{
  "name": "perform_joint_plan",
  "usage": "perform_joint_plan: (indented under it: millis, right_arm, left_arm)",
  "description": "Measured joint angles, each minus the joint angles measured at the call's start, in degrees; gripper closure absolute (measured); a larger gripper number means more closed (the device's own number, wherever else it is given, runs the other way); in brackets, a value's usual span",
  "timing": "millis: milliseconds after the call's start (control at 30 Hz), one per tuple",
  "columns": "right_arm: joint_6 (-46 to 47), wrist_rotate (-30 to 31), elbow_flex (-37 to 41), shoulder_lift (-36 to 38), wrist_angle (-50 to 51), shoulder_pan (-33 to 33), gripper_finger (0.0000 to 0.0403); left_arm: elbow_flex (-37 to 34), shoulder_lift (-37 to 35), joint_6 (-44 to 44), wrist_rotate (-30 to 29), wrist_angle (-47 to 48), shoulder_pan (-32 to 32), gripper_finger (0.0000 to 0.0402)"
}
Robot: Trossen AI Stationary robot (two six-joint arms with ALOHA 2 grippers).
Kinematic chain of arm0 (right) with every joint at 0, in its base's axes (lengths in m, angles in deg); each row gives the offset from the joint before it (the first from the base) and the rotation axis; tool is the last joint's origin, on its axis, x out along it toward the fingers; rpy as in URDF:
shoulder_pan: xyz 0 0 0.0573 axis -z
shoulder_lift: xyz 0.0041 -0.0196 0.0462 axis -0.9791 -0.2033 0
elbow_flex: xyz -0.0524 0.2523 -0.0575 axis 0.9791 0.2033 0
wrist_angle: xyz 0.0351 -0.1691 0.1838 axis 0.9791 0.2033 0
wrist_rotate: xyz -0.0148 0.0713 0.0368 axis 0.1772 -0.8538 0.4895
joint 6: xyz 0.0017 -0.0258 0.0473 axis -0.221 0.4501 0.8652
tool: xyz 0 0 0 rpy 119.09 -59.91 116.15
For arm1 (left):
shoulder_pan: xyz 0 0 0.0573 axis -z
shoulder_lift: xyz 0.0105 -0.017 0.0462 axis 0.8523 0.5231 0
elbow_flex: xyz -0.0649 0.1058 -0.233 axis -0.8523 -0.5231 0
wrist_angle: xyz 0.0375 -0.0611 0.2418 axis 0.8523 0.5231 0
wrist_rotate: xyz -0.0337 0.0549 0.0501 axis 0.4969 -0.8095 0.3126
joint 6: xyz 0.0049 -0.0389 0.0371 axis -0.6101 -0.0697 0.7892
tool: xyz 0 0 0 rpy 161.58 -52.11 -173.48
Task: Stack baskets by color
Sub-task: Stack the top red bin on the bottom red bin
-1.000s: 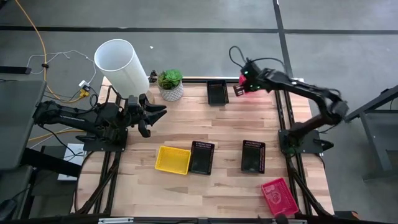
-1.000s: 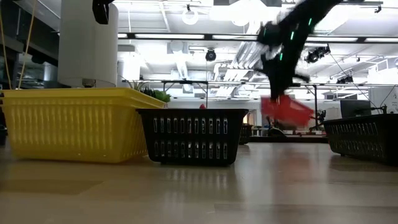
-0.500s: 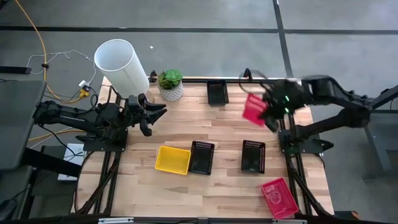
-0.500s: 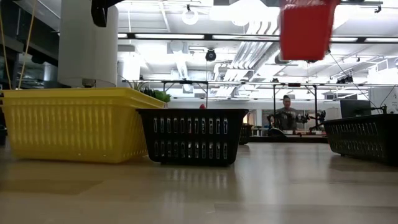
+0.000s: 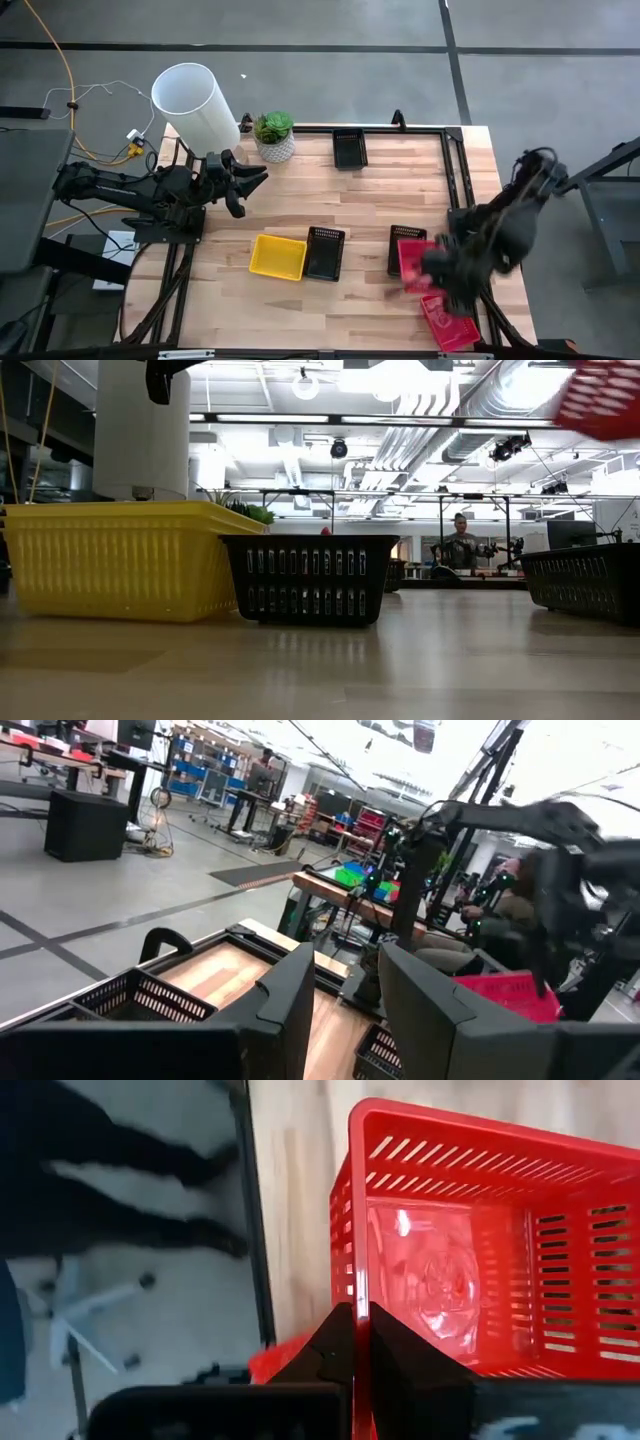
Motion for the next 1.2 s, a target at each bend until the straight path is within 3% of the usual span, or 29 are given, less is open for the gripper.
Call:
perform_joint_plan:
  millis: [233,633,833,1200]
  right_arm:
    - [9.85,-2.09,-0.82,-9.44,-1.43,-13.17,0.0403]
    - [9.93,-1.49,-11.60,-23.67,3.68,-25.76,0.0403]
    - [7.64,0.21,-11.66,-25.33,3.43,-28.77,0.0403]
    - [4.90,2.16,-3.31,-25.42,-2.92,-28.88,0.0403]
  left_arm:
    - [0.00,0.00,-0.02,-1.48,0.00,0.01,0.0298]
    - [0.00,0.00,-0.14,-3.31,-0.03,0.00,0.0298]
    - [0.00,0.00,-1.39,-5.11,-0.05,0.00,0.0298]
    - [0.00,0.00,-1.57,-5.12,-0.07,0.01,0.0298]
